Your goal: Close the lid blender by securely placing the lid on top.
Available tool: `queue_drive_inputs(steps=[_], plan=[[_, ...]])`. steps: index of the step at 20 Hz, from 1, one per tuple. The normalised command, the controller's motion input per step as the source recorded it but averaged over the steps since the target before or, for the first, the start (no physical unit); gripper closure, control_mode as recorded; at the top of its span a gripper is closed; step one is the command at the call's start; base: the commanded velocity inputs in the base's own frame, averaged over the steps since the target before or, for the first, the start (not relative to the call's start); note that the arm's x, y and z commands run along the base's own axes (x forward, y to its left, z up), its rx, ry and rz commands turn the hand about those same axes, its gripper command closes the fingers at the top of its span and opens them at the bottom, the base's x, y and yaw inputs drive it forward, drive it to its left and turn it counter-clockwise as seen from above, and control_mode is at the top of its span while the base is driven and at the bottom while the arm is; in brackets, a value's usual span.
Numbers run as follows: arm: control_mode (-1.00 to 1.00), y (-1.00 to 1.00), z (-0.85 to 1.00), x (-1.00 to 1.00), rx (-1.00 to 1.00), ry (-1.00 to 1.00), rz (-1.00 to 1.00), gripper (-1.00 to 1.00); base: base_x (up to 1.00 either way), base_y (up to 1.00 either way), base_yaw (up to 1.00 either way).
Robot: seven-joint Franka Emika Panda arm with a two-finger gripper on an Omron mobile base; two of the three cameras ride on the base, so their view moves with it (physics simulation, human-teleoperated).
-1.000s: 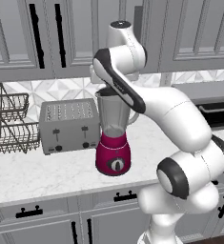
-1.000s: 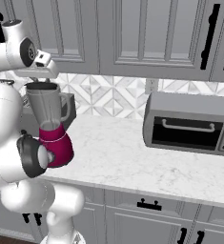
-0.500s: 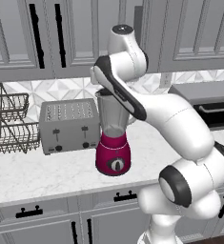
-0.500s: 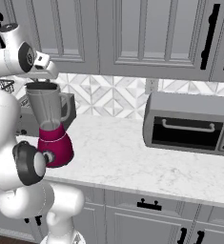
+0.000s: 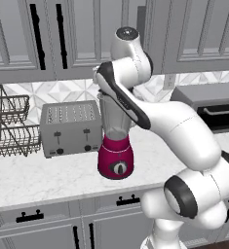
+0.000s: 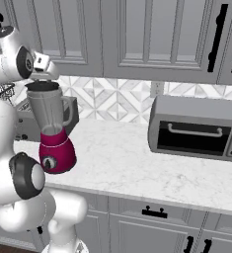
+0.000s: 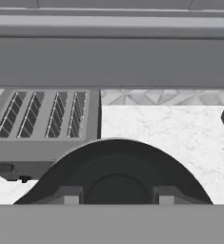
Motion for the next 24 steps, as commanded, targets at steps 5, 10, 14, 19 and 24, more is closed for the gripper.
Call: queue_drive_inputs(steps=[5,10,14,19,24], plan=[[-1.00,0.00,-0.31,0.16,0.00,-0.19,0.00,1.00,0.00,0.00,0.00],[-1.00,0.00,-0.18,0.09,0.00,-0.24,0.00,1.00,0.00,0.00,0.00],[-1.00,0.00,-0.27,0.00,0.02,-0.12,0.00,1.00,0.00,0.00,0.00],[-1.00,0.00,-0.25,0.00,0.06,-0.01,0.00,1.00,0.00,0.00,0.00],[-1.00,0.00,-0.01,0.00,0.07,-0.01,0.00,1.00,0.00,0.00,0.00]])
